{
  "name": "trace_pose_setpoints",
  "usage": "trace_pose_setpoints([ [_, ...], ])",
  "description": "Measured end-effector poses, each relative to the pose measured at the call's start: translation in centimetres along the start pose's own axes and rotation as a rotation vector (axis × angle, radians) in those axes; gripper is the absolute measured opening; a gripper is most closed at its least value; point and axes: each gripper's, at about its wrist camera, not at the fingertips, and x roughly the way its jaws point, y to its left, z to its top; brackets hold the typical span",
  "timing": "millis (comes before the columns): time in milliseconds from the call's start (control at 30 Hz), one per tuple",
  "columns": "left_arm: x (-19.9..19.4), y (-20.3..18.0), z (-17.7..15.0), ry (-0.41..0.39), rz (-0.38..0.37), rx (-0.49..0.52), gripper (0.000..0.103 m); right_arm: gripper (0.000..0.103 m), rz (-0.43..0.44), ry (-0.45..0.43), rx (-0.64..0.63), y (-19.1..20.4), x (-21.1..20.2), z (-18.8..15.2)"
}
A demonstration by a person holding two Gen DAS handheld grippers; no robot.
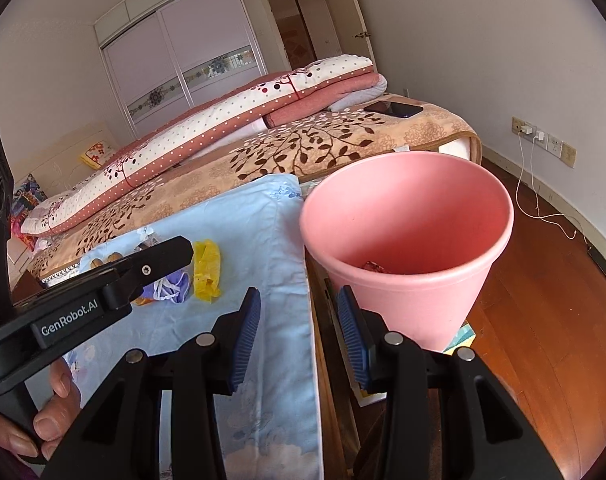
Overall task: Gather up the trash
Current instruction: 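Move both grippers back over the cloth toward the purple bundle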
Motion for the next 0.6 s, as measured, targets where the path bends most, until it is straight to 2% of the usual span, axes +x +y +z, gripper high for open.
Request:
trace_pose_setpoints([
  [267, -1.6, 2.3, -1.9, -0.012, 0.049, -0.028, 0.026, 0.040, 0.022, 0.064, -0.102, 3.8, 0.9, -2.8],
  [600, -3.2, 5.8, -3.6, -0.010, 0.077, -0.091, 0.026, 0.040, 0.036, 0.080, -0.151, 6.5, 0.9, -3.1],
])
